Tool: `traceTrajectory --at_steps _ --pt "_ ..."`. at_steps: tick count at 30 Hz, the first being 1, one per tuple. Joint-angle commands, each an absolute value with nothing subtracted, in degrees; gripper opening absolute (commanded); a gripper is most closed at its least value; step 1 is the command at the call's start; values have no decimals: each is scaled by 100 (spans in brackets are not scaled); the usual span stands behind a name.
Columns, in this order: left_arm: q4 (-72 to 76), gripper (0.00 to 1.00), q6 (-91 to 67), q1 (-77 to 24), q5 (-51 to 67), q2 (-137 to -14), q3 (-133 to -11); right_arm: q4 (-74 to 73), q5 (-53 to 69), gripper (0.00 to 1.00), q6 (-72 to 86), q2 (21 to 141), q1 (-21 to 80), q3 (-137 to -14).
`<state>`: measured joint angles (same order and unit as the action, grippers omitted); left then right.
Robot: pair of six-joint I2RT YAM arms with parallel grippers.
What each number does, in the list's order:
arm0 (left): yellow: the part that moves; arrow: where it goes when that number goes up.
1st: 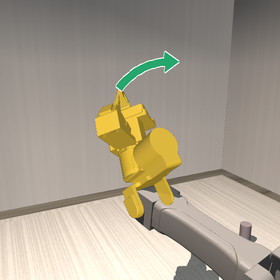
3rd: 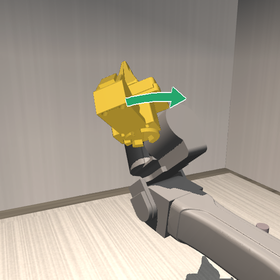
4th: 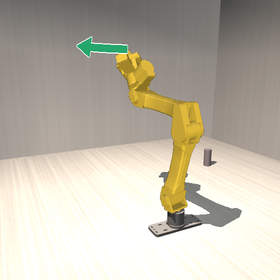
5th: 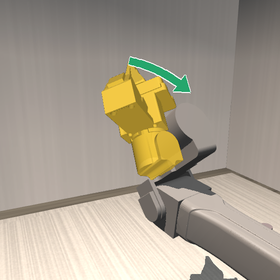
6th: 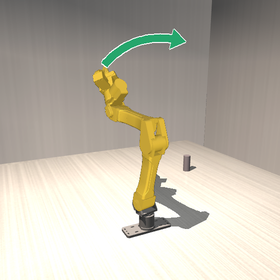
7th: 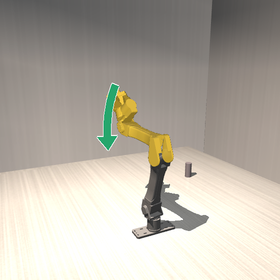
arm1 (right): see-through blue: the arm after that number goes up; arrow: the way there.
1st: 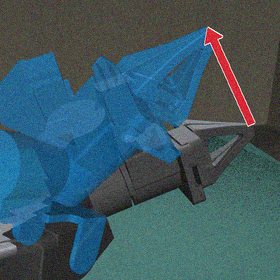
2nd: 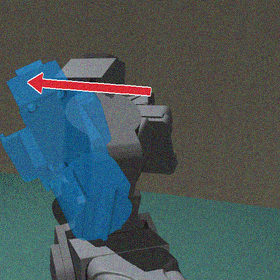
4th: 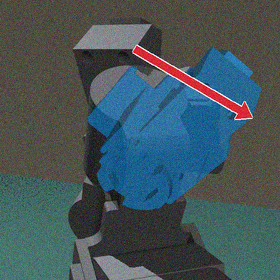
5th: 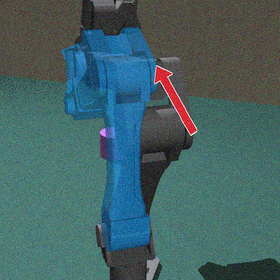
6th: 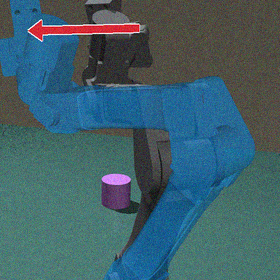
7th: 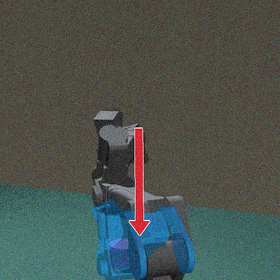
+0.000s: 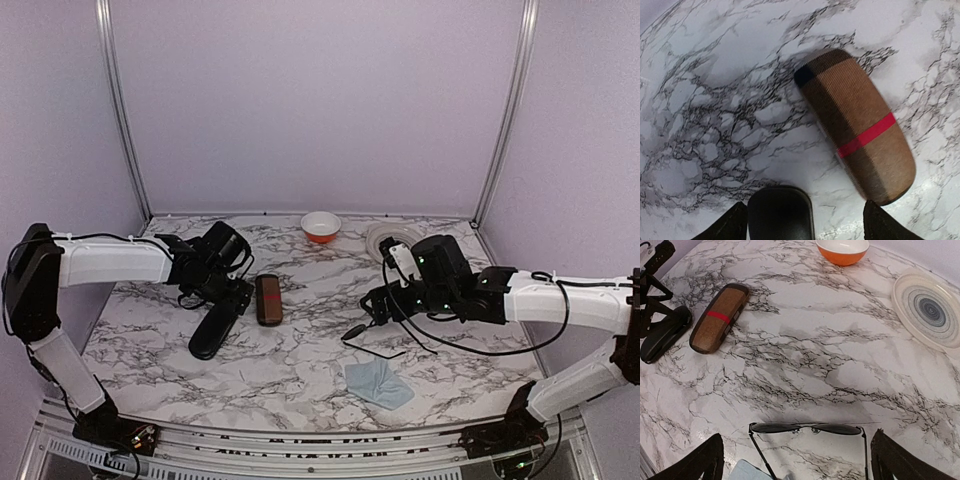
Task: Organize the sunglasses
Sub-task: Rotate the case with sunglasses at the center of the board.
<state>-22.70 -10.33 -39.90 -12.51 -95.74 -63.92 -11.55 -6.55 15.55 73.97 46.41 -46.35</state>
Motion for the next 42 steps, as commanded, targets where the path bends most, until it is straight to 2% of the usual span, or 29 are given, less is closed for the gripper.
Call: traceTrajectory --at_steps 1,11,22,31,37,42 --pt "-2542 80 -1543 -3964 -1967 -9184 -5866 -1104 -720 99 1660 7448 4764 -4887" --pt "-2343 80 -1882 -3657 -2088 -9295 -5341 -1081 -815 99 1659 7591 4967 -4938" --pt "-2019 81 -1946 -3287 -2455 -9349 -5445 -1257 -1005 99 1612 7547 5054 -4925" --pt "-1867 80 -1660 -3302 -2234 -9192 -5417 -1078 -905 99 1517 7680 5054 -4942" --pt "-1683 80 -1503 -3345 -1888 -8893 -5706 -685 -461 99 1447 8380 5254 -5487" --pt "-1642 80 -1554 -3366 -1759 -8715 -5702 -795 -500 100 1547 9589 5507 -6654"
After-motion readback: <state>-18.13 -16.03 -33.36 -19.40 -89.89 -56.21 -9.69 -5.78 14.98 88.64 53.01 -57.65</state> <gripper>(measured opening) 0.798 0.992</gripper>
